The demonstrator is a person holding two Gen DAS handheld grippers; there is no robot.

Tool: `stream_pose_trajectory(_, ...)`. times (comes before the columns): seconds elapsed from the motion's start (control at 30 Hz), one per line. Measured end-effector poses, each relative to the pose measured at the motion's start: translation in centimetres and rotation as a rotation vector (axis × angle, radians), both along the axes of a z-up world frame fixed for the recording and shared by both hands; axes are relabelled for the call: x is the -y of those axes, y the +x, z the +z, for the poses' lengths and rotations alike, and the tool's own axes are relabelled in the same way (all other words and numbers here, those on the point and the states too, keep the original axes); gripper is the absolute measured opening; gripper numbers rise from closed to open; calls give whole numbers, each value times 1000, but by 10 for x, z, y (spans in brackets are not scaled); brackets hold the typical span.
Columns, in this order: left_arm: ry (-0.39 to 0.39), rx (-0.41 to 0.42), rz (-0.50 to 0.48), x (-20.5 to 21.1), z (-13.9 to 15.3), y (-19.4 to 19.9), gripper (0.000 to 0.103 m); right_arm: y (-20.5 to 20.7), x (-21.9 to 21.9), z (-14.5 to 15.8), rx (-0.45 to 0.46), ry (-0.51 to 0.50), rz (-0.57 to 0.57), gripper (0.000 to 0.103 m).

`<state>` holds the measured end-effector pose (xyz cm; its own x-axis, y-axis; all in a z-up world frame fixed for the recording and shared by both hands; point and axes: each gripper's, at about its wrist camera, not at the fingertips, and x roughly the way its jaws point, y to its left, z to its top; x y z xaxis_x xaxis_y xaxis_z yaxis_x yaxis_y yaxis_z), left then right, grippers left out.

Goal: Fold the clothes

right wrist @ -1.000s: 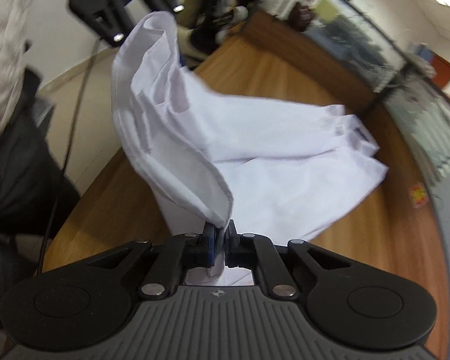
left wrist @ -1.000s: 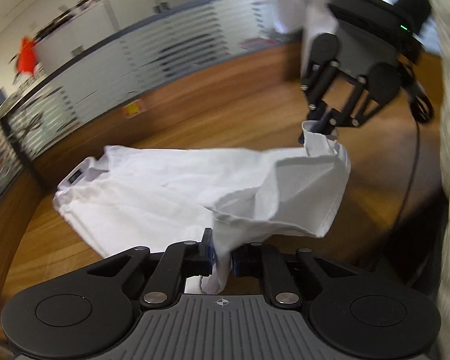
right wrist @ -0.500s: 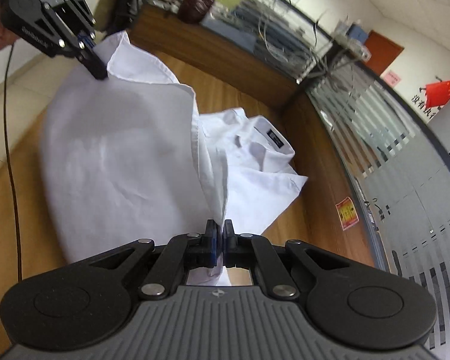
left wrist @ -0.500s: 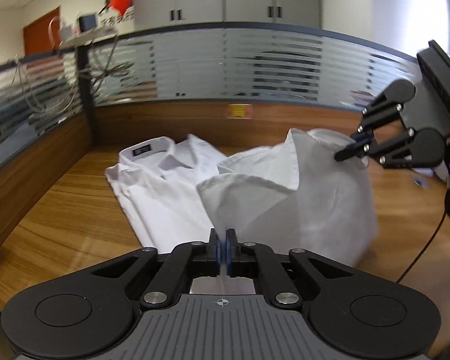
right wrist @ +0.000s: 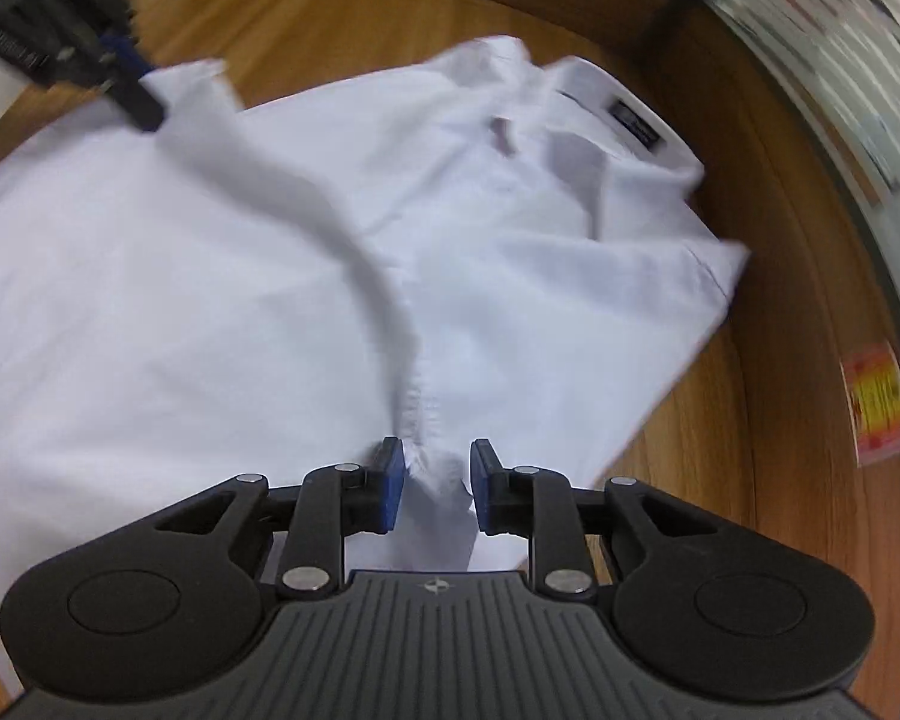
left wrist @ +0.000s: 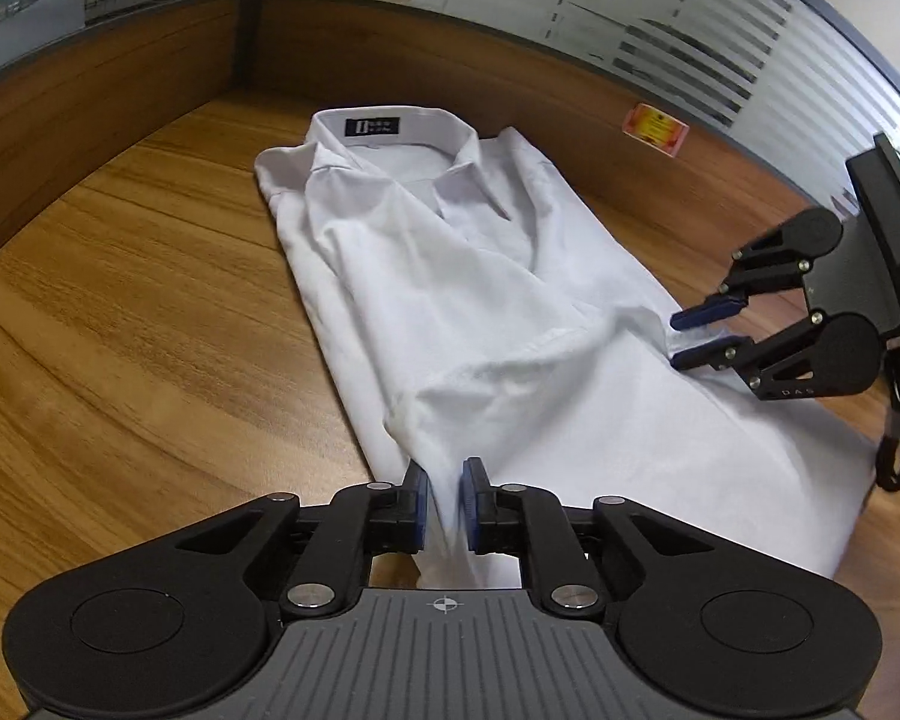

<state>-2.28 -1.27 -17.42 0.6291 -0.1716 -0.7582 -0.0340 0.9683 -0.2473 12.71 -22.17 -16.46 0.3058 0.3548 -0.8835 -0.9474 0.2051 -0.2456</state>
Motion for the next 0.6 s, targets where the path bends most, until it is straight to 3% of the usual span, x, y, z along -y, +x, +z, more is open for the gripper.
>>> stream_pose_trajectory(0.13, -33, -5, 73, -9, -2, 9, 19, 12, 19, 17, 63, 46, -161, 27)
stream_pose_trajectory(0.3, -99, 28, 210, -31, 14, 22, 19, 2, 52, 53, 29, 132, -264, 34)
stream_pose_trajectory(0.37, -116, 28, 193, -33, 26, 23, 23, -13, 62, 65, -21, 162, -281, 41)
stream_pose_trajectory(0.43, -91, 20, 138, -26, 37, 22, 36, -30, 73, 75, -74, 203, -305, 44)
stream_pose_trajectory(0.6, 5, 1, -66, 14, 50, 9, 39, -82, 88, 82, -138, 254, -317, 44)
